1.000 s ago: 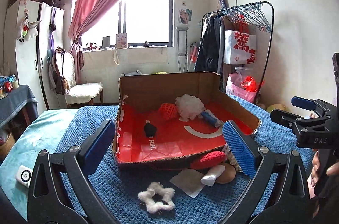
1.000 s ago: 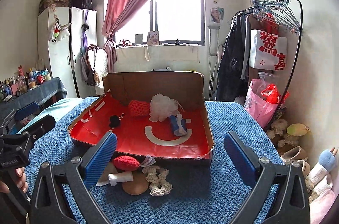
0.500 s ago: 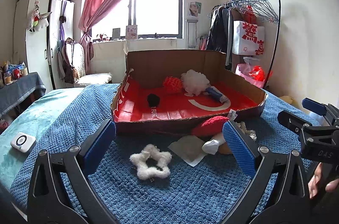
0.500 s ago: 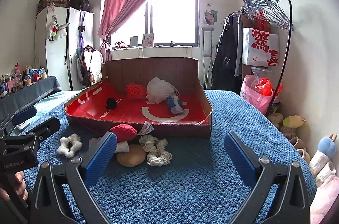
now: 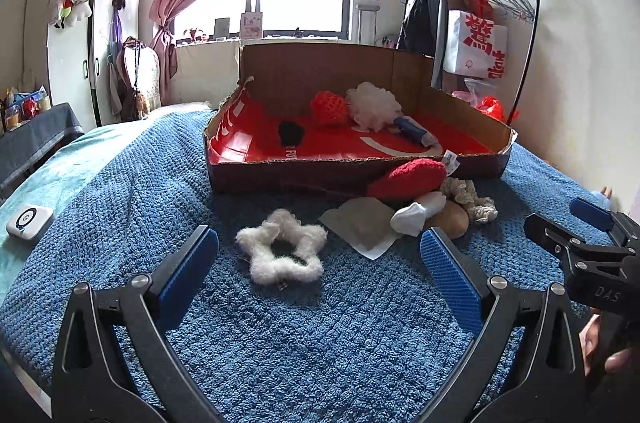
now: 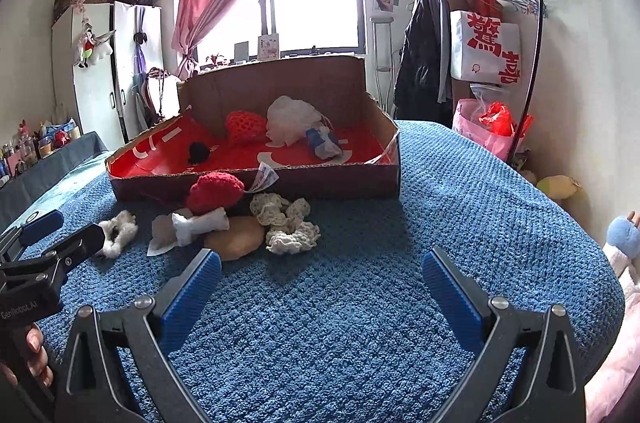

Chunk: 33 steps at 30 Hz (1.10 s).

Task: Organize soft objects
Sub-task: 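Move both tools back toward the scrunchies on the blanket, then grasp white star scrunchie with left tool while right tool grasps crochet scrunchie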

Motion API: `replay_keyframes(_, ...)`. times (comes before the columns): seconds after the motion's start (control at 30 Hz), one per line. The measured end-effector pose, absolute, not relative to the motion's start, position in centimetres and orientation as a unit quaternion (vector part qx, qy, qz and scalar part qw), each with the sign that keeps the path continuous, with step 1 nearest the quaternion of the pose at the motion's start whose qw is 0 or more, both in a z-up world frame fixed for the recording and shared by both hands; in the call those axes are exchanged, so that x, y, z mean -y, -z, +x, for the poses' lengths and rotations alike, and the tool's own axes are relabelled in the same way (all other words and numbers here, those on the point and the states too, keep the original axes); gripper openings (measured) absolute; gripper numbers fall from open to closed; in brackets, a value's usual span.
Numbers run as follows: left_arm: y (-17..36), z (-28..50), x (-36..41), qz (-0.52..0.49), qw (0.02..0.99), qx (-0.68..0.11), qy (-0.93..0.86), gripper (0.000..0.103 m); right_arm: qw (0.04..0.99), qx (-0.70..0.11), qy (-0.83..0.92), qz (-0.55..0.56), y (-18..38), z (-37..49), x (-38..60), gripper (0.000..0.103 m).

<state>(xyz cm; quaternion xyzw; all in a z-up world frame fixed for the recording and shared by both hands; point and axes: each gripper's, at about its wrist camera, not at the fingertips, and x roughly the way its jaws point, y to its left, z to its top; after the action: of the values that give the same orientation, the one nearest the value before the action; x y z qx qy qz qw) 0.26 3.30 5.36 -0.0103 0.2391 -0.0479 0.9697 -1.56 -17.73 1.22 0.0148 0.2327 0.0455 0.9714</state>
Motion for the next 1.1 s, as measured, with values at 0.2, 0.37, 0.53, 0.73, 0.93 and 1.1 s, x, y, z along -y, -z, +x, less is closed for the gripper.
replay_keyframes(0.2,-5.1,0.6,-3.5,-0.014,0.966,-0.253,0.048,0.103,0.968,-0.246,-0.046,0.015,-0.9,-1.2,17.6,0.103)
replay_keyframes(0.37,-5.4,1.5,-3.9,-0.018,0.96,-0.275,0.054,0.103,0.963,-0.262,-0.051,0.017,-1.3,-0.2,17.6,0.103)
replay_keyframes(0.53,-5.6,3.2,-4.4,-0.008,0.95,-0.306,0.063,0.103,0.951,-0.3,-0.066,0.019,-1.5,2.1,17.7,0.103)
replay_keyframes(0.73,-5.1,5.2,-5.3,-0.008,0.934,-0.351,0.073,0.103,0.937,-0.338,-0.076,0.031,-1.7,5.2,18.0,0.103)
replay_keyframes(0.93,-3.9,6.8,-6.1,-0.008,0.914,-0.397,0.085,0.089,0.928,-0.365,-0.072,0.018,-2.1,7.5,18.1,0.096)
replay_keyframes(1.1,-3.3,8.1,-6.4,-0.007,0.9,-0.424,0.098,0.062,0.917,-0.391,-0.08,0.016,-1.6,9.3,17.9,0.087)
